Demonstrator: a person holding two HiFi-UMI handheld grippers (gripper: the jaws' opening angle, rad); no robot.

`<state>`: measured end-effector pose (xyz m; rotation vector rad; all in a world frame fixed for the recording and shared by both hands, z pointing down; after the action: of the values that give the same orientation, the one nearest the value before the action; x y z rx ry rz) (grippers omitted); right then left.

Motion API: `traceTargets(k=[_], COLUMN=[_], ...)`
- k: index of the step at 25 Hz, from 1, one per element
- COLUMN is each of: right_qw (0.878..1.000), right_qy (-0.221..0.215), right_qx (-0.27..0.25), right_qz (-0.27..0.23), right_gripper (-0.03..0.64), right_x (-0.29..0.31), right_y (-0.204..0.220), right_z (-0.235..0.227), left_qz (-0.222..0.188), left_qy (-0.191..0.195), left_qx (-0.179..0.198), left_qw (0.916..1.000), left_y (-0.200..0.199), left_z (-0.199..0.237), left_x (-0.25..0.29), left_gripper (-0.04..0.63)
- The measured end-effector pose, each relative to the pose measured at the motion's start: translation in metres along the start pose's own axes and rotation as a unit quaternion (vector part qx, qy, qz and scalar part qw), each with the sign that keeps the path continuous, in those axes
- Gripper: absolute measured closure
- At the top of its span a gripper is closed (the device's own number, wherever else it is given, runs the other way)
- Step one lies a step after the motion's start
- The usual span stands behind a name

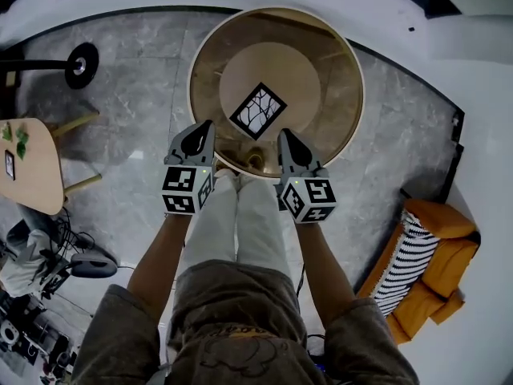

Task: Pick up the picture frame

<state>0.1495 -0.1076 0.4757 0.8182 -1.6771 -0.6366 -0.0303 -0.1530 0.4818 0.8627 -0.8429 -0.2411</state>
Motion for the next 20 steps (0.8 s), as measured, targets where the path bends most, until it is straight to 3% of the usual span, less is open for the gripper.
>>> traceTargets(k=[10,20], right_qw=[0.999,0.998], right_qy=[0.008,0.021], right_qx=[0.006,-0.003], right_qz=[0.031,0.056], right_gripper=[0.598,0.597], right_x=[0.047,0.085], right_y=[0.048,0.069], right_z=[-0.018,-0.044], left_qz=[0.019,0.031], left_qy=[0.005,0.012], left_qx=[-0.011,-0.025], left_qw=[0.9998,0.9991], left_y=[0.038,0.060], left_z=[0.024,0.034], left_x=[0.046,0.066], left_gripper=[0.578,0.577])
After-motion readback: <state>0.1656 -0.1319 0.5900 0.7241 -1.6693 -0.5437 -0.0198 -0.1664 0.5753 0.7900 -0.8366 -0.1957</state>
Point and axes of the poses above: the fingertips, and each gripper's own axes: x forward along the fingers, z to its left, y out of its underside, the point moved 3 cm from there along -x, backward along the fingers, and after that the axes turned 9 degrees about y, right-handed, at the moved point
